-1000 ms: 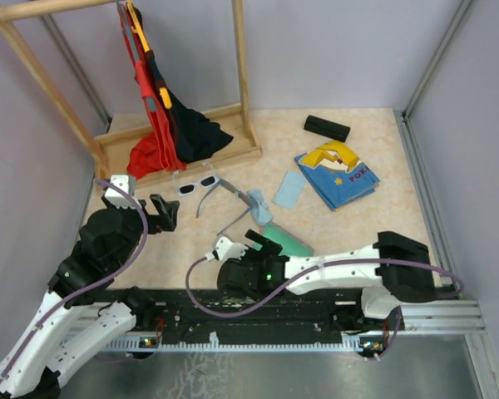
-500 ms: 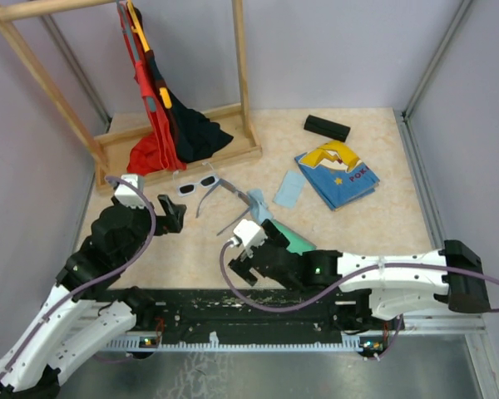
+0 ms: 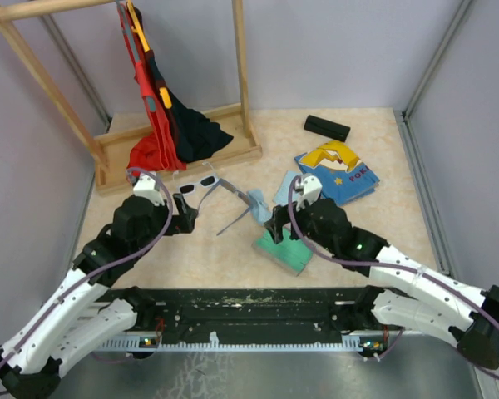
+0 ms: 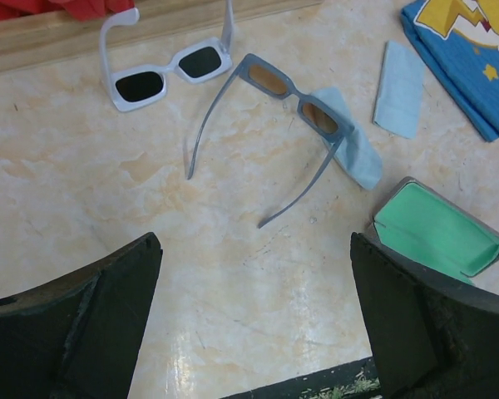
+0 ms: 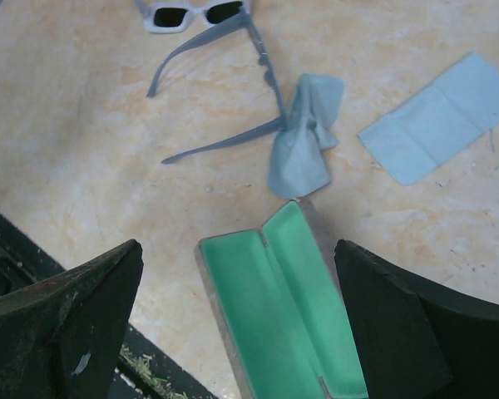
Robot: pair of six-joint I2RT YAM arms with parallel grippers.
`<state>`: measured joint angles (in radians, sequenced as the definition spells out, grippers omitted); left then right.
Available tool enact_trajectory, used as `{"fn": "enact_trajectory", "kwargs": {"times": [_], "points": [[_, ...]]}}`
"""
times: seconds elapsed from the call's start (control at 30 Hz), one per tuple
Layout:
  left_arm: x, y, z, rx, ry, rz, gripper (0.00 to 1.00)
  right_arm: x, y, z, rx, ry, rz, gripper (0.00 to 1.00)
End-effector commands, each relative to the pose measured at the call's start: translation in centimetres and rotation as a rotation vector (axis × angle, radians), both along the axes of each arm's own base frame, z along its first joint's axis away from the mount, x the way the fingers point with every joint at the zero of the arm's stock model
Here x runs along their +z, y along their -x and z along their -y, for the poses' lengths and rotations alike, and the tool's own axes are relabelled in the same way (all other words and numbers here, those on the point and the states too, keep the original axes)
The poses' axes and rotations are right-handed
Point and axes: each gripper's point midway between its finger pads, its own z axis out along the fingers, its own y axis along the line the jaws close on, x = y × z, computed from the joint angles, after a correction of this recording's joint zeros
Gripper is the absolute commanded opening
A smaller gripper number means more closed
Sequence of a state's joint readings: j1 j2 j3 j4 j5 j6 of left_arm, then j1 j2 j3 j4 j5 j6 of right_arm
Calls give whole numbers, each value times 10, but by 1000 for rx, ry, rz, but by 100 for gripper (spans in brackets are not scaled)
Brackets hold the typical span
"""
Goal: Organize the sunglasses
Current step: Place the sunglasses case at the center of the board, then adjust the sunglasses case at the center of the board.
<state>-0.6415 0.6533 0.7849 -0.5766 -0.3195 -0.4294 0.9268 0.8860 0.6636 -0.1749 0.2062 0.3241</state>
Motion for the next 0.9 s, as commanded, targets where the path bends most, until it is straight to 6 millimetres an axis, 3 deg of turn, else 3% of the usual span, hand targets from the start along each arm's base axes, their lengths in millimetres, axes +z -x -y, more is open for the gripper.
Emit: {"fn": "enact_trajectory", "kwargs": {"times": [0.0, 0.3, 0.6, 0.87], "points": [[-6, -2, 7, -7, 16, -35, 100, -1, -10, 16, -57, -96, -109, 98], [-40, -7, 3, 73, -76, -212, 100, -27, -36, 62, -280, -106, -287, 99], [-41, -9, -6, 157, -74, -230, 100, -40, -33, 71, -311, -66, -323, 99], [-46, -9, 5, 140, -43, -269, 100, -51, -30, 90, -374, -9, -295, 97]]}}
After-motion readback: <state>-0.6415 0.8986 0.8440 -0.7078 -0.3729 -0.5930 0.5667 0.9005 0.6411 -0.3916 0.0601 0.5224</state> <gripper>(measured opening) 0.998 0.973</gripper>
